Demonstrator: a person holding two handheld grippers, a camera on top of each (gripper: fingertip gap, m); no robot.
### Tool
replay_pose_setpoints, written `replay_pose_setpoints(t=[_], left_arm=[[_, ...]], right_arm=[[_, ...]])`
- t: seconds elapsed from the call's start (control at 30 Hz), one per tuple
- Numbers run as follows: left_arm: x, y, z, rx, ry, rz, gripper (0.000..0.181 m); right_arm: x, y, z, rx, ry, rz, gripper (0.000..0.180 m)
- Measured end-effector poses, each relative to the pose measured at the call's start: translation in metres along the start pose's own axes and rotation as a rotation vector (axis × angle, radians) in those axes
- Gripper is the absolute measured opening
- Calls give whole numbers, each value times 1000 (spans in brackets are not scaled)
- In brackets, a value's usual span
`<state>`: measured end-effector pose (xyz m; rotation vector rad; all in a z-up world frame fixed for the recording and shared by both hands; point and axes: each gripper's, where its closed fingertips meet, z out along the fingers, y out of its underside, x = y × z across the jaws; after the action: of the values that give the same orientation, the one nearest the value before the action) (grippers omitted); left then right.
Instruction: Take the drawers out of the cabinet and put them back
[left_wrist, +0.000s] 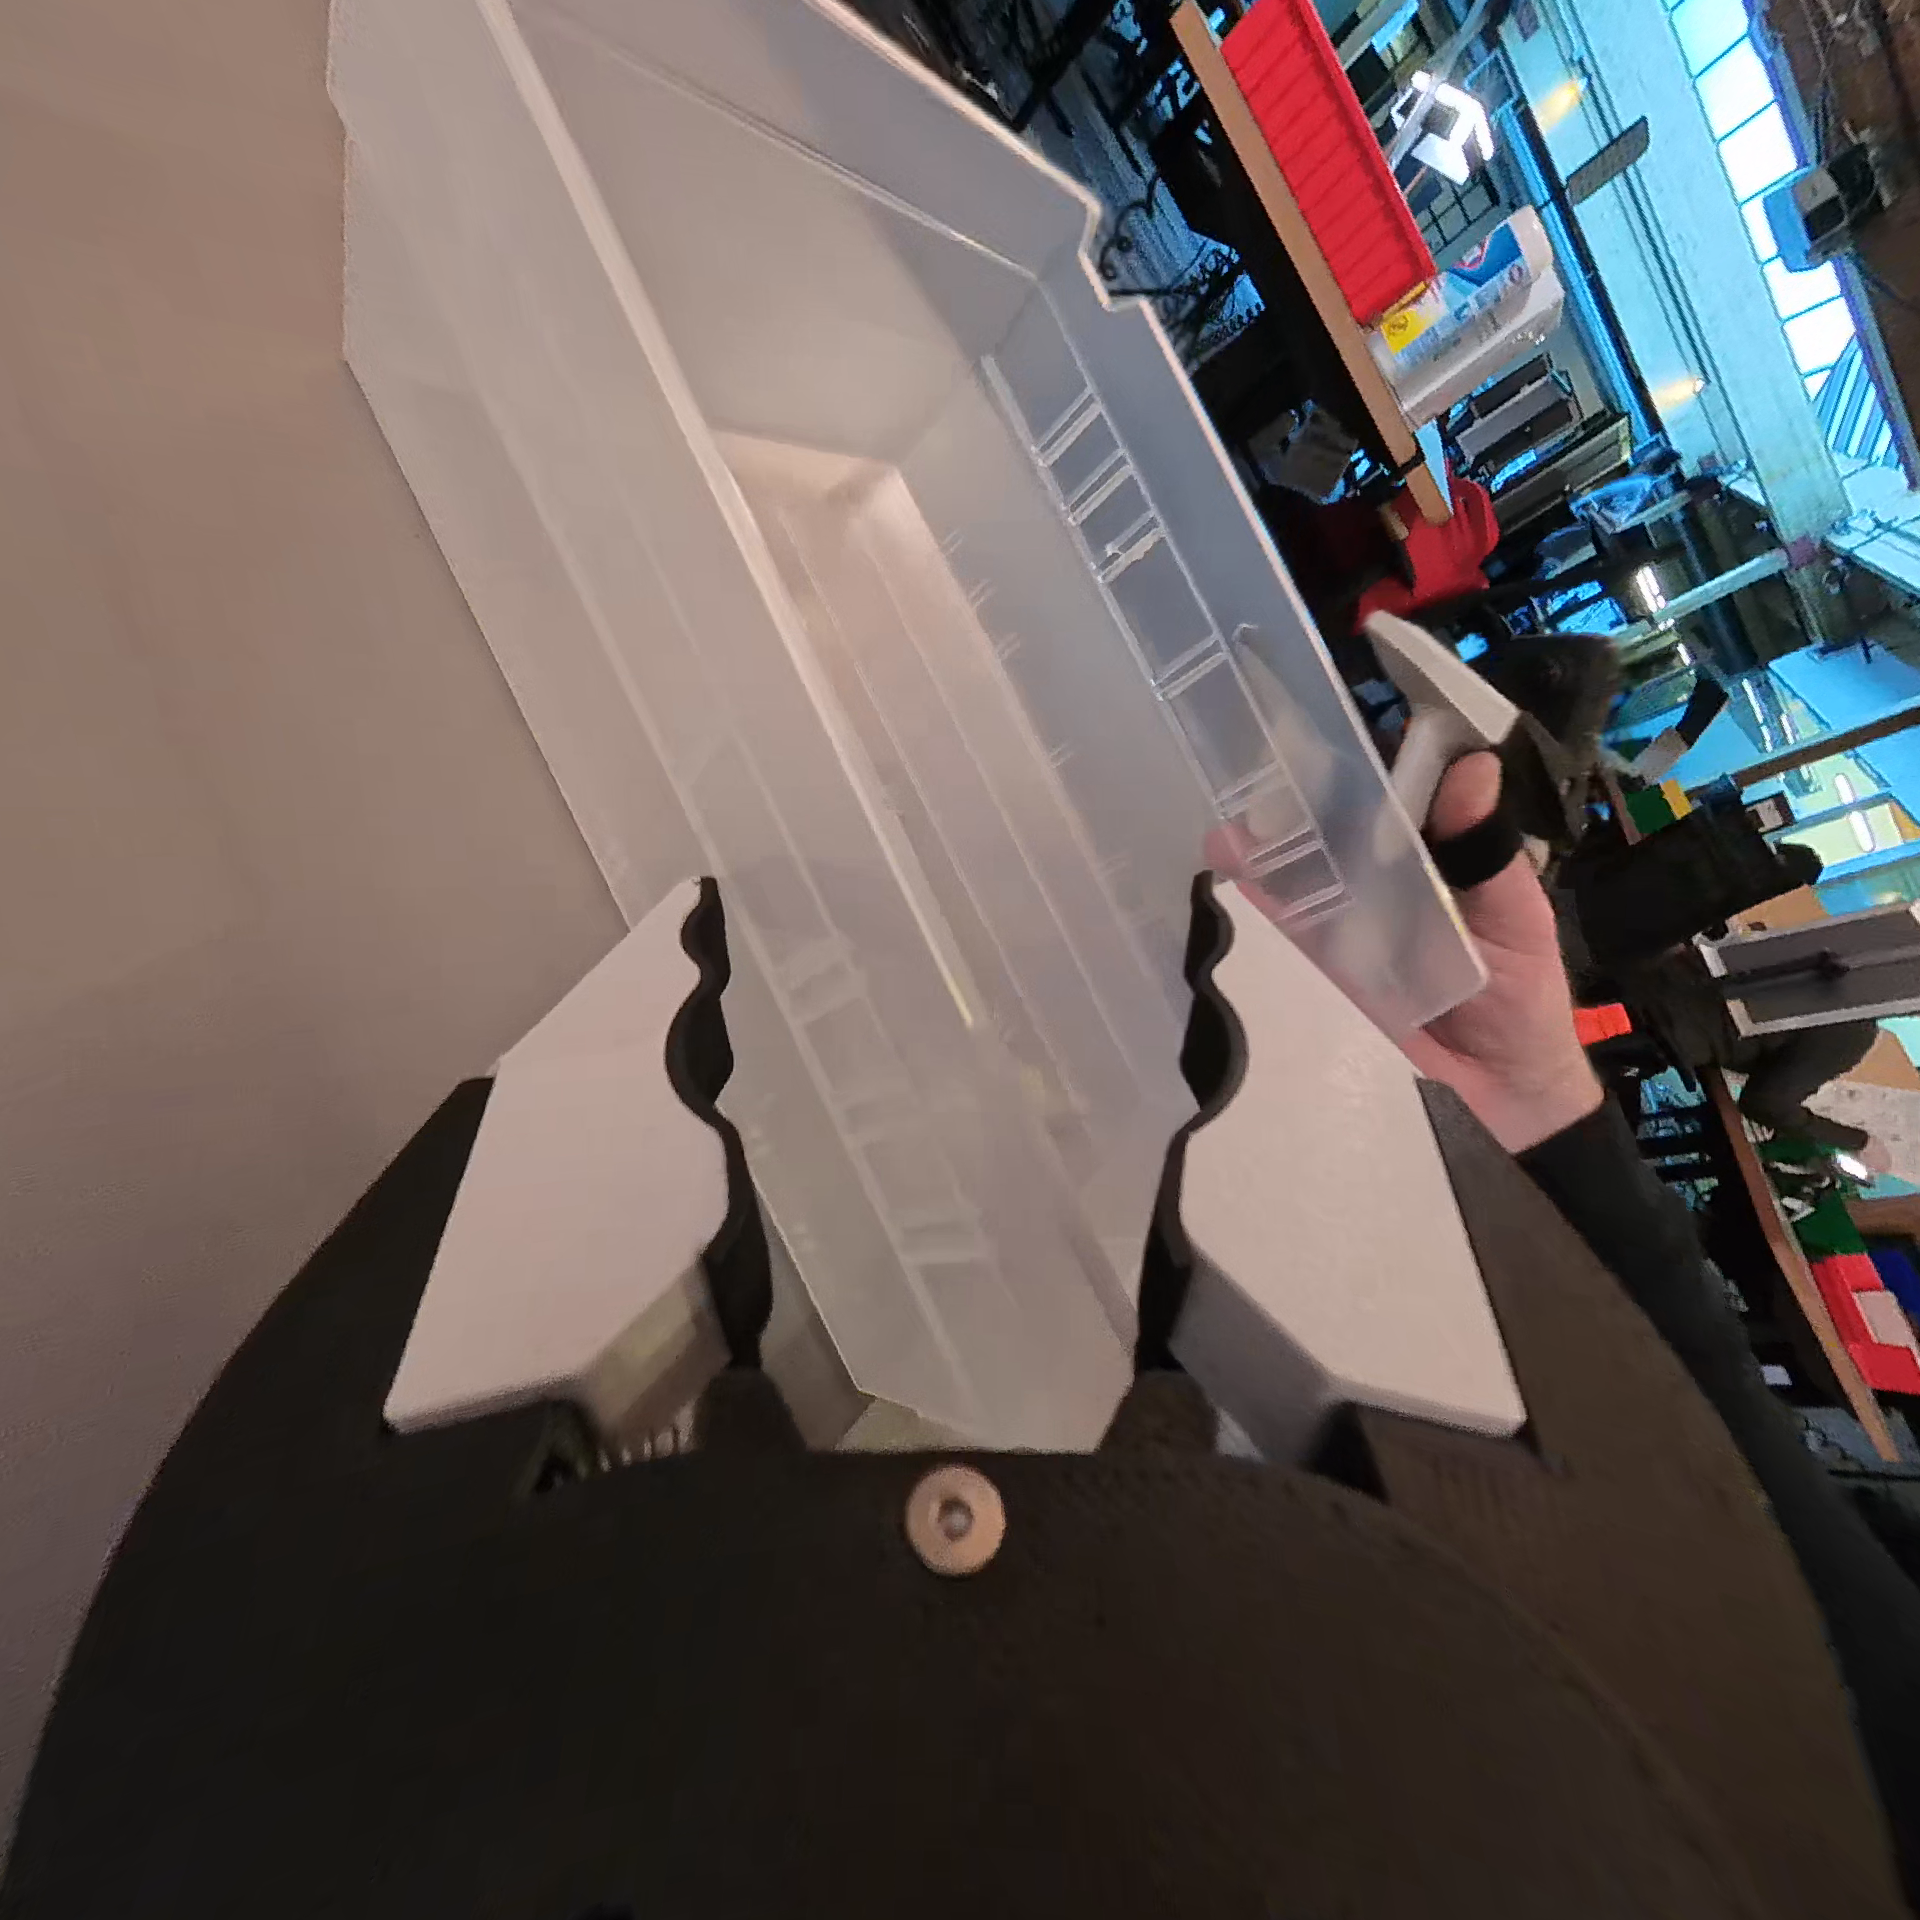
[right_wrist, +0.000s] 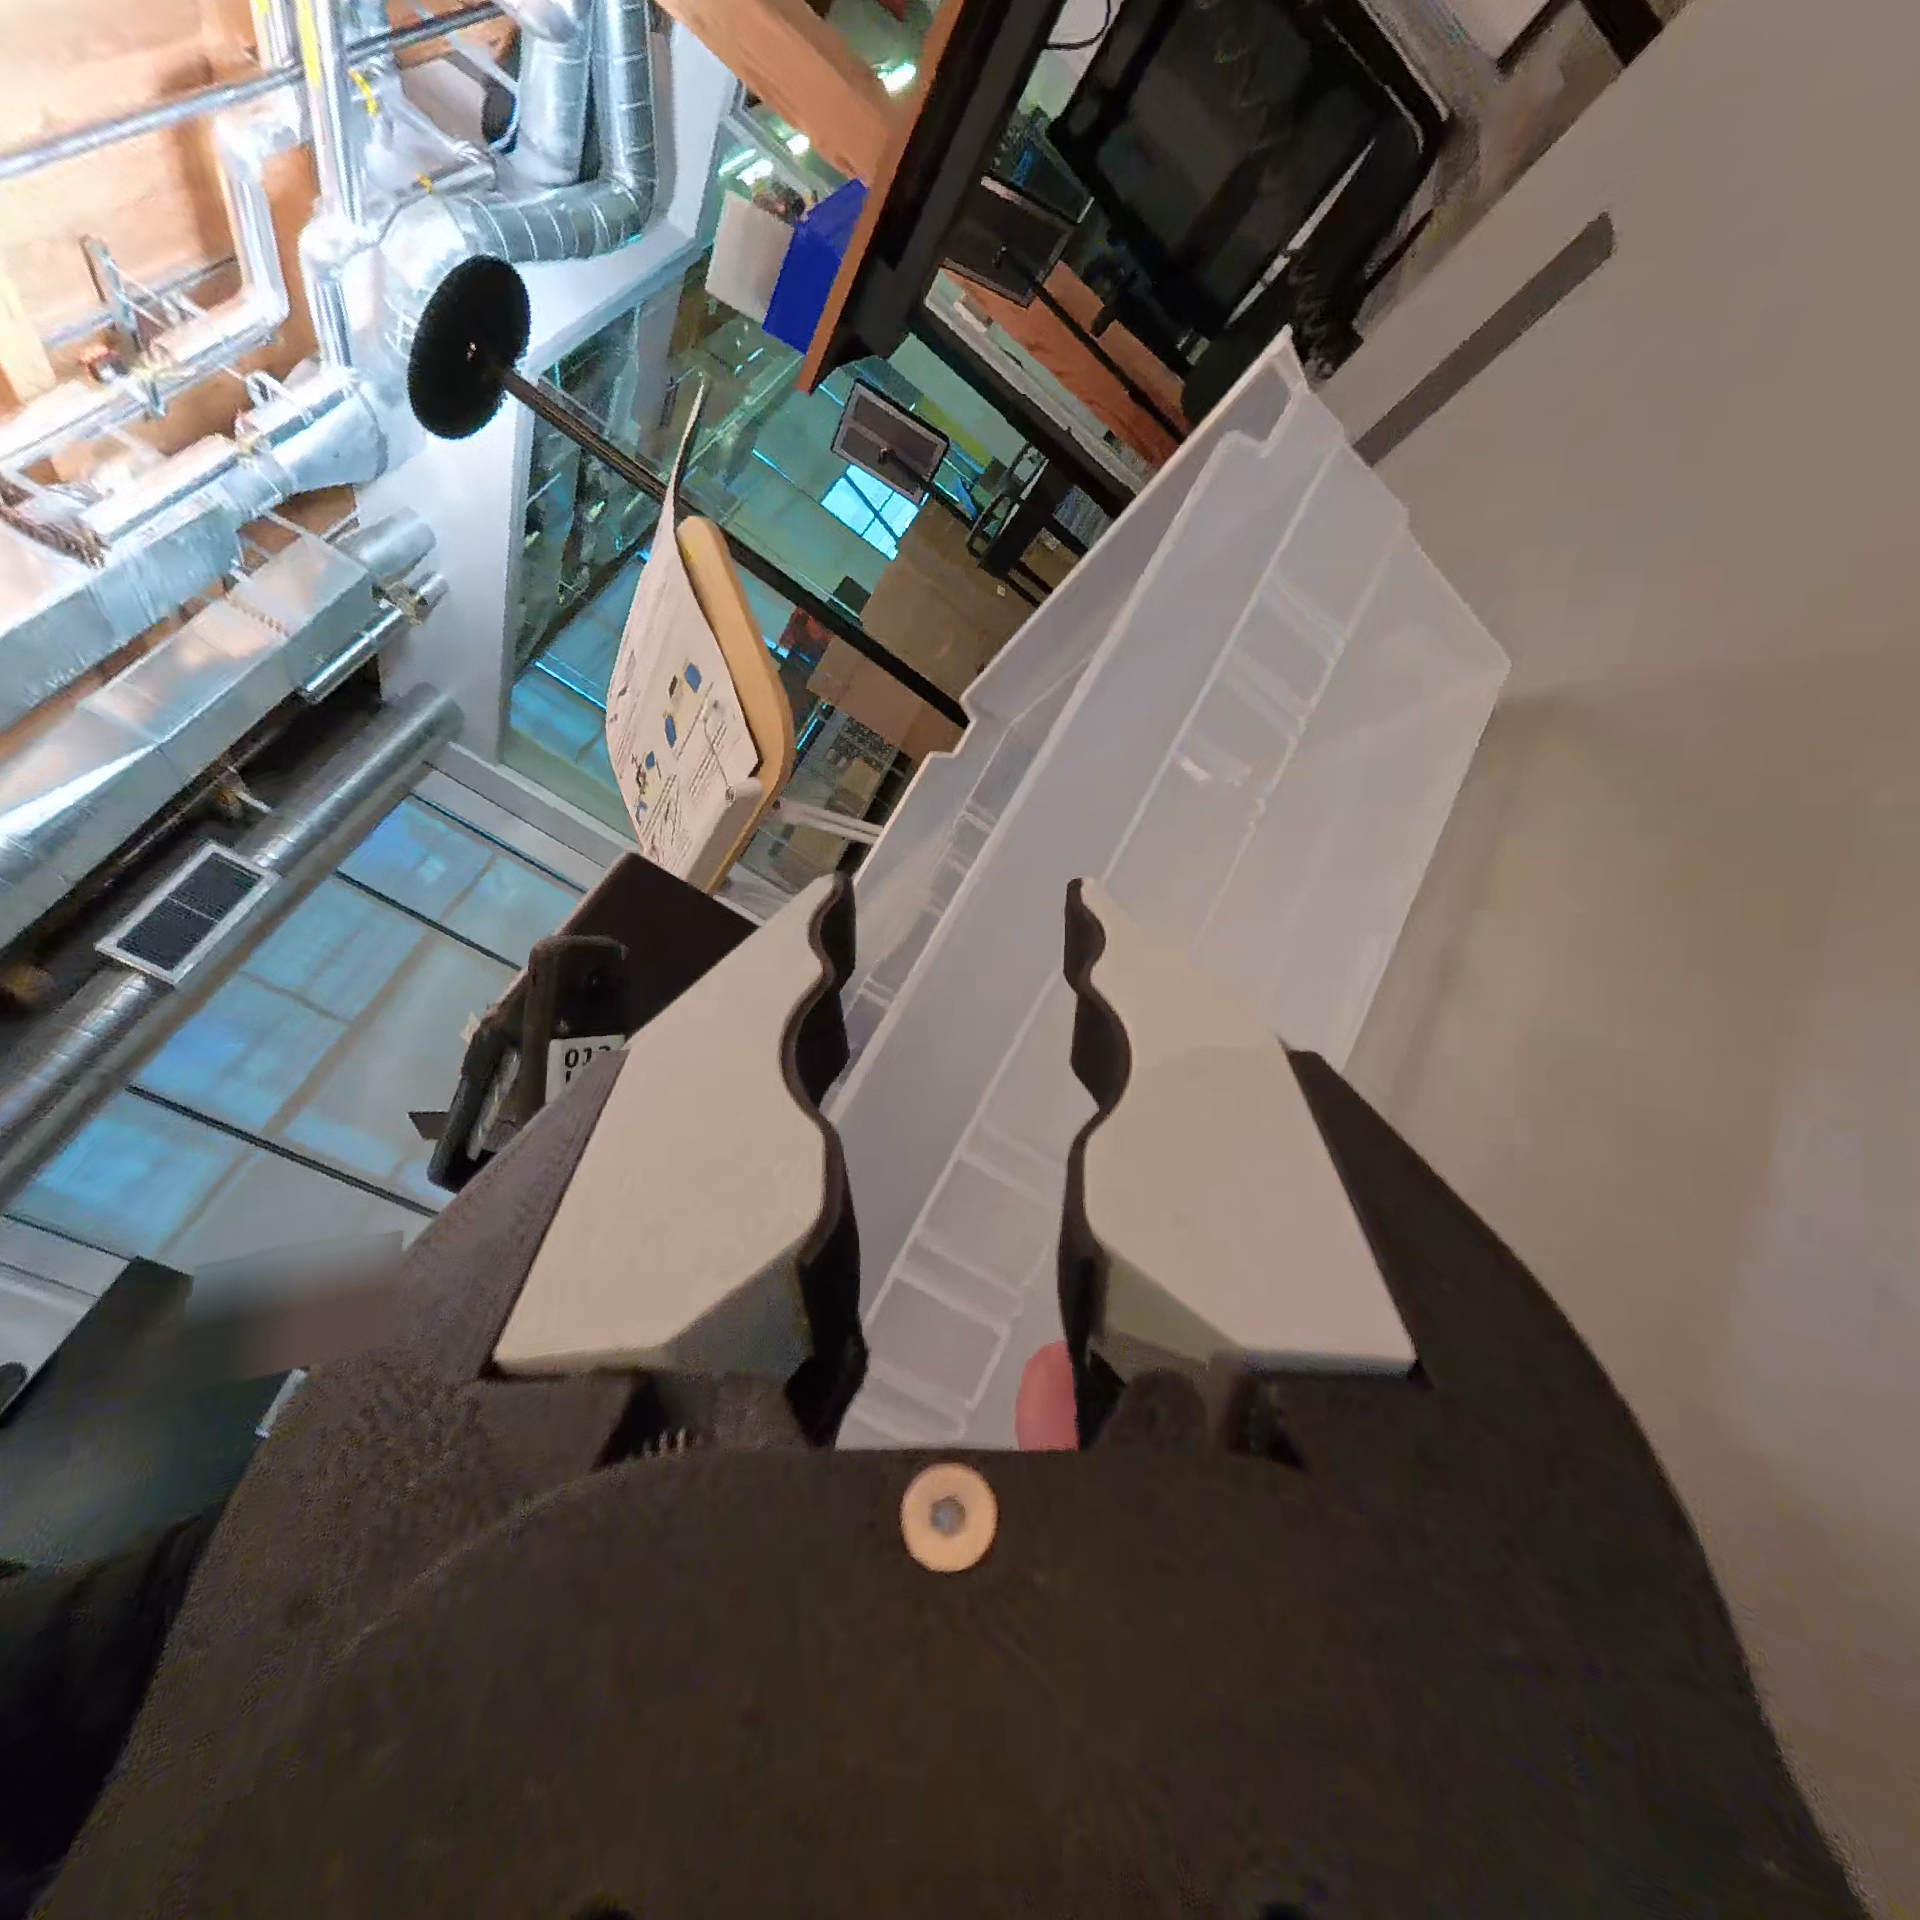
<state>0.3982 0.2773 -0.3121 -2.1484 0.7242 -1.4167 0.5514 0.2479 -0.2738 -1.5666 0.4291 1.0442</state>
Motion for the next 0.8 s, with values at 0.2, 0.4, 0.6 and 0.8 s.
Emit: replay_pose_setpoints(t=[0.2, 0.4, 0.6, 0.8], left_arm=[[-6, -17, 11, 55, 8, -69, 87], [-15, -35, 22, 90, -4, -75, 89], [-21, -42, 25, 69, -54, 31, 97], [9, -40, -14, 70, -128, 296, 103]], right_arm=[[29, -25, 22, 12, 32, -4, 24], [52, -44, 52, 2, 55, -40, 15], [59, -62, 74, -31, 95, -120, 27], [37, -105, 43, 96, 369, -528, 53]])
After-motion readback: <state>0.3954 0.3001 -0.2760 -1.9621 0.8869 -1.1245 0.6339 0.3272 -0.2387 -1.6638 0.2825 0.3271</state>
